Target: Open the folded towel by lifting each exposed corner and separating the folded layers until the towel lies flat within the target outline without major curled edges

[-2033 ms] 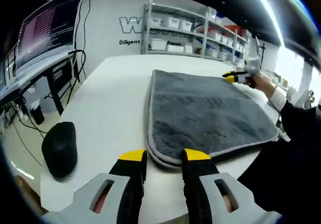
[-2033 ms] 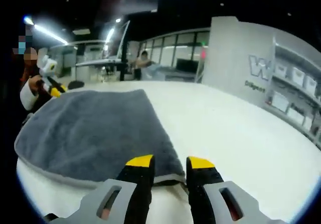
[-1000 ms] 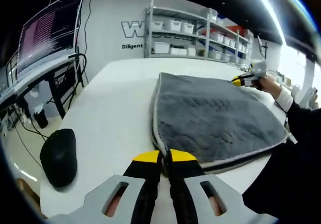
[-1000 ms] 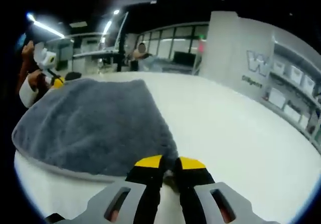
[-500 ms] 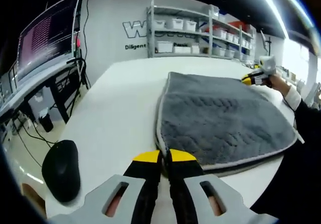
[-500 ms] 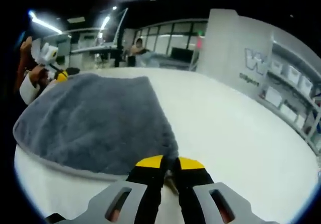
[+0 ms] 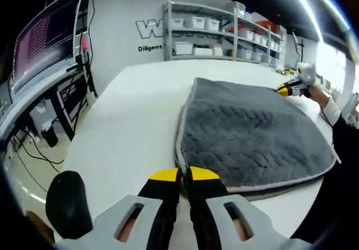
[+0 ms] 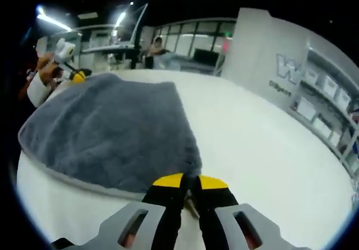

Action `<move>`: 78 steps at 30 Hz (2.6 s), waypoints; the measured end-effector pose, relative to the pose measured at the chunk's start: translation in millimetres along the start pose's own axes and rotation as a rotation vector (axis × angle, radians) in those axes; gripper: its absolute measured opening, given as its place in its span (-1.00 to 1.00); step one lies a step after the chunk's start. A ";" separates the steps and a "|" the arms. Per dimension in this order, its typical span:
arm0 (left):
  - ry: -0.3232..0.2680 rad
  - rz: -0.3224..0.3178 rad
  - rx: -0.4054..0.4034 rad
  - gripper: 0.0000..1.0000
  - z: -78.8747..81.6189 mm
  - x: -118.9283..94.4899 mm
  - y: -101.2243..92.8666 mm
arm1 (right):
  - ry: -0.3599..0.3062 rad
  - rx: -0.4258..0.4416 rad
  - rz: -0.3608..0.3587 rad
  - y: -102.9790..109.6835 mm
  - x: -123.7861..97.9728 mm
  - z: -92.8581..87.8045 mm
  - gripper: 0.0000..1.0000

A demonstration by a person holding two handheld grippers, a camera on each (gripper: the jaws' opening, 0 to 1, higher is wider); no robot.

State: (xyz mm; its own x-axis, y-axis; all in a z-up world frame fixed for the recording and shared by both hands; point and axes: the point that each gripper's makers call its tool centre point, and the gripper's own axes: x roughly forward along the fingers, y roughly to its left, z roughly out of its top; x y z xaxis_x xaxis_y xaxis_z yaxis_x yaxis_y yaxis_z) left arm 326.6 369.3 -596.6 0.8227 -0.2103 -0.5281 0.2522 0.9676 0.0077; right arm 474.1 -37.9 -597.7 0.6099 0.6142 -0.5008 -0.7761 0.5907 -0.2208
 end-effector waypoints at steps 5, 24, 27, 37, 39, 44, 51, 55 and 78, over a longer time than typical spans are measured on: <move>0.004 -0.002 0.006 -0.91 2.7 5.0 1.2 | 0.008 0.000 -0.001 0.8 -2.3 -1.6 -0.92; -0.006 -0.007 0.014 -0.90 17.4 30.0 10.7 | 0.045 -0.041 -0.072 7.1 -19.6 -12.6 -0.96; -0.006 -0.011 0.023 -0.90 19.9 34.3 12.2 | 0.050 -0.033 -0.081 7.2 -22.8 -14.7 -0.96; 0.013 -0.011 0.050 -0.90 26.9 43.1 14.5 | 0.128 -0.036 -0.107 15.0 -35.4 -21.9 -0.96; 0.014 -0.011 0.050 -0.90 27.9 44.6 15.7 | 0.132 -0.041 -0.111 16.5 -37.3 -22.9 -0.96; 0.011 -0.014 0.052 -0.90 31.4 49.2 18.0 | 0.135 -0.041 -0.112 19.9 -41.7 -24.6 -0.96; 0.012 -0.017 0.044 -0.90 36.1 55.4 20.5 | 0.162 -0.054 -0.109 27.3 -47.8 -26.6 -0.96; 0.020 -0.028 0.017 -0.90 36.4 56.7 21.9 | 0.190 -0.086 -0.114 30.6 -49.6 -27.2 -0.96; 0.043 -0.019 0.048 -0.89 46.9 75.4 26.6 | 0.270 -0.132 -0.088 51.6 -67.6 -33.1 -0.96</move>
State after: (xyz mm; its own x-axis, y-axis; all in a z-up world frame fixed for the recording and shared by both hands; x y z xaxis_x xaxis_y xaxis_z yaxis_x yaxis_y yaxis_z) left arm 419.2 372.6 -596.4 0.7950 -0.2214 -0.5648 0.2927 0.9555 0.0373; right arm 387.6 -66.2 -603.0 0.6248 0.3920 -0.6753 -0.7471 0.5516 -0.3710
